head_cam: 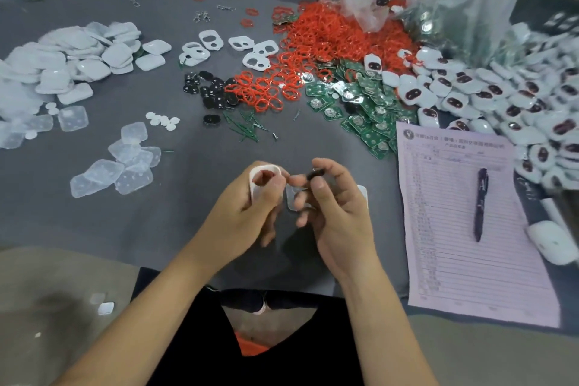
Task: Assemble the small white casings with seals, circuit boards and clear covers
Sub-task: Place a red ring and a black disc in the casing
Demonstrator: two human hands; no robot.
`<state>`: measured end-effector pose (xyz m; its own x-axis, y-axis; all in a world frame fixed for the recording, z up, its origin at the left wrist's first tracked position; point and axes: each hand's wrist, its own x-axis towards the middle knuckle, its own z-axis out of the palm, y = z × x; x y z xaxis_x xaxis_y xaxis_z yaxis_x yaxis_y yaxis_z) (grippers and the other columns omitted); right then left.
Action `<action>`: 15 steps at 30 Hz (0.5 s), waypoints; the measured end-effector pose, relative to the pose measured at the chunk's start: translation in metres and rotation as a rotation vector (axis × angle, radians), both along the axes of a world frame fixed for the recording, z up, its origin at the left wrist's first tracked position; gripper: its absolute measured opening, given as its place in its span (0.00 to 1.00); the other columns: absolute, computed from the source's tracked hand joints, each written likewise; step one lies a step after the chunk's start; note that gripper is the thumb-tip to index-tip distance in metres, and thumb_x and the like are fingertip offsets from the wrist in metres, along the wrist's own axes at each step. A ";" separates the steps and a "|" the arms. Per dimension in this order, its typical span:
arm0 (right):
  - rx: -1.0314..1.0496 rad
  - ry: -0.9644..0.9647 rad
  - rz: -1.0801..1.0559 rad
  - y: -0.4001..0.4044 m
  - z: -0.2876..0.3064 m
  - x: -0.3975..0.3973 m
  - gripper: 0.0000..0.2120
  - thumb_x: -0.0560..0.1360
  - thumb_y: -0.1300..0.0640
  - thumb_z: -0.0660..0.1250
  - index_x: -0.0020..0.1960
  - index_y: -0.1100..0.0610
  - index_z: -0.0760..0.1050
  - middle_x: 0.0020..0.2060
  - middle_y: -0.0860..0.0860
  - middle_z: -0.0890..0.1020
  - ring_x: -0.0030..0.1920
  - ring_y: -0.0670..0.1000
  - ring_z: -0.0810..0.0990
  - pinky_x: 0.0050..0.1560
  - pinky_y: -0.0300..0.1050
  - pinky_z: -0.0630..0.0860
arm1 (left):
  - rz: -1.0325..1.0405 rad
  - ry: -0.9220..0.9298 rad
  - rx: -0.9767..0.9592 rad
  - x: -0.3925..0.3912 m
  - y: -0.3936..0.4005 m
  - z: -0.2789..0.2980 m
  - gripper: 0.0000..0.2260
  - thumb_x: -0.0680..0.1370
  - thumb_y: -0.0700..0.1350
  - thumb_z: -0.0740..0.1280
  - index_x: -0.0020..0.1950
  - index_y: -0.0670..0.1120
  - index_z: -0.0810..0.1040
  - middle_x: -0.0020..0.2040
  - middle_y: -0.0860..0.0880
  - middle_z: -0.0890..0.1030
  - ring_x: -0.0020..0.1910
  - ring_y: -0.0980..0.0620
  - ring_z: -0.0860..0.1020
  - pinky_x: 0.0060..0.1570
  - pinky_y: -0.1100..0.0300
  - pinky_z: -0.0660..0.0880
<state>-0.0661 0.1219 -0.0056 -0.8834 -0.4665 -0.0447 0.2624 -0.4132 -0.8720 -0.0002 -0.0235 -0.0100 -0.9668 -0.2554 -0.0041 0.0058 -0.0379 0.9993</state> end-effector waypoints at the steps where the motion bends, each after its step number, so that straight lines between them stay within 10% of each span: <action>1: 0.009 0.023 0.004 0.000 0.000 0.000 0.05 0.83 0.60 0.64 0.58 0.55 0.76 0.48 0.58 0.87 0.38 0.50 0.83 0.31 0.40 0.78 | 0.009 0.011 -0.033 0.001 -0.001 -0.002 0.12 0.83 0.58 0.65 0.57 0.51 0.78 0.35 0.45 0.76 0.28 0.49 0.72 0.23 0.57 0.72; 15: 0.181 0.203 -0.085 -0.001 -0.006 0.003 0.17 0.79 0.67 0.65 0.51 0.47 0.85 0.53 0.52 0.87 0.44 0.50 0.84 0.37 0.41 0.80 | 0.082 0.035 -0.005 0.002 -0.003 -0.011 0.18 0.80 0.46 0.71 0.69 0.52 0.73 0.51 0.50 0.83 0.42 0.51 0.83 0.37 0.60 0.79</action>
<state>-0.0627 0.1205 -0.0118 -0.9184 -0.3908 0.0612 0.0461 -0.2594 -0.9647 0.0016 -0.0261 -0.0208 -0.9420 -0.3341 0.0307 0.0436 -0.0311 0.9986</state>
